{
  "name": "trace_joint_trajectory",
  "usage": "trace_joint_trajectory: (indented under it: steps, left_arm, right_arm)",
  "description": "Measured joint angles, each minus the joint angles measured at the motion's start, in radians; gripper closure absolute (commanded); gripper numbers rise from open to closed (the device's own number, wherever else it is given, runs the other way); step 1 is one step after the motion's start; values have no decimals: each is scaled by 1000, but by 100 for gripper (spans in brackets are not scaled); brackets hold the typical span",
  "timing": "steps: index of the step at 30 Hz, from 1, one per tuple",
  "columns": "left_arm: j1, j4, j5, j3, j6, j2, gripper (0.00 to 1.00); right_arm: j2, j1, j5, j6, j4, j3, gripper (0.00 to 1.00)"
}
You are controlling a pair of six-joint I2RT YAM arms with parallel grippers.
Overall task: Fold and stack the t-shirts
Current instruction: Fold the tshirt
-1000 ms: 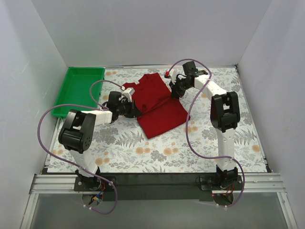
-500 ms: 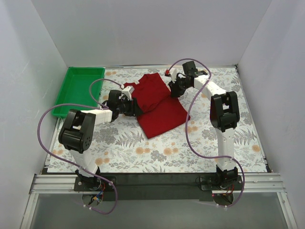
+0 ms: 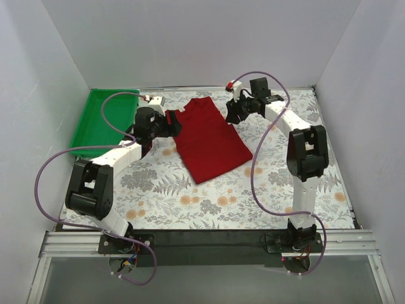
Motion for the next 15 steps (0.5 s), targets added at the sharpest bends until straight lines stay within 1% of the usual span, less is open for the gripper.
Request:
trace_joint_trajectory:
  steps: [4,8,10,12,15]
  left_arm:
    - [0,-63,-20,-5,8,-62,39]
    - [-23,-89,38,-103,41,-172,39]
    - [-85,-106,55,-164,99,-232,39]
    - [-173,-113,69,-218,162,-281,38]
    - [-291,-111,110,-288,275,-333,36]
  right_arm:
    - [-161,-14,-141,-134,-19,-180,51]
    - [-319,-28,-243,-342,-77,-365,47]
    - [-389,-39,-292,-497,-115,-462,43]
    - [-453,-55,-334,-666,-159,-559,41]
    - [-528,-85,-353,-906,-221,-680,39]
